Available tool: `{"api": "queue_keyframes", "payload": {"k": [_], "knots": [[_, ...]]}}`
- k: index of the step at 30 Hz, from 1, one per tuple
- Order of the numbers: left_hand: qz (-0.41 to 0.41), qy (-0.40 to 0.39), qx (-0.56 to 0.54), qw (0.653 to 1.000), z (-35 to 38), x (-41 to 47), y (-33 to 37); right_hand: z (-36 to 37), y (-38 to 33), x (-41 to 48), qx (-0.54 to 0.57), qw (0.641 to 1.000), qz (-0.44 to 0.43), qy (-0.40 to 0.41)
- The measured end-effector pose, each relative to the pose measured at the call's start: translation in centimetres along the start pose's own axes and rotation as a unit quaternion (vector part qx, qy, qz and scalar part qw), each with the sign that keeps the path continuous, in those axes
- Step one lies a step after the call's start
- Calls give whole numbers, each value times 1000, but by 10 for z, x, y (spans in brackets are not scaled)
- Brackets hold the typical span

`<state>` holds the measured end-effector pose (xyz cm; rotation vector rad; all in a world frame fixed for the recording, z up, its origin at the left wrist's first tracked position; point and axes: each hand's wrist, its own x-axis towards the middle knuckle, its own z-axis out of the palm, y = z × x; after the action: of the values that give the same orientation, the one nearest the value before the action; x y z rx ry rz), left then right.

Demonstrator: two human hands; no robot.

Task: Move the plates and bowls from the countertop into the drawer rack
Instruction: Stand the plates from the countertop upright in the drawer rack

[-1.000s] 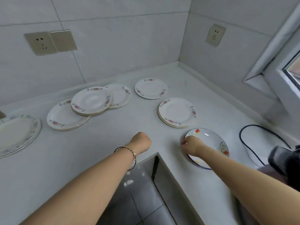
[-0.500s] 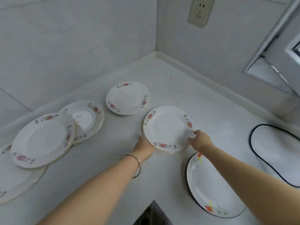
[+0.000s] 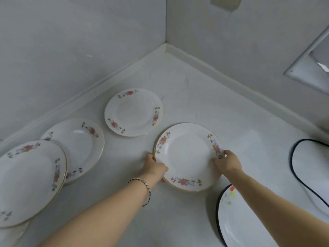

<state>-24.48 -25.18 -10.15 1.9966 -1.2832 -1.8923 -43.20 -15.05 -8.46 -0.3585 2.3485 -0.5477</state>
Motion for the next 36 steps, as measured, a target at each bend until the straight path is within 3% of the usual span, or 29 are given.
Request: {"api": "queue_keyframes", "payload": {"k": [9, 17, 26, 36], "knots": [[43, 73, -80, 993, -39, -119, -50, -12, 7, -86, 33, 990, -128, -41], [19, 186, -187, 964, -82, -267, -198, 21, 50, -222, -53, 947, -265, -172], [-94, 197, -208, 953, -161, -380, -399, 128, 142, -376, -237, 858, -260, -374], [-197, 170, -221, 940, -232, -413, -597, 275, 251, -488, -352, 824, -228, -382]]}}
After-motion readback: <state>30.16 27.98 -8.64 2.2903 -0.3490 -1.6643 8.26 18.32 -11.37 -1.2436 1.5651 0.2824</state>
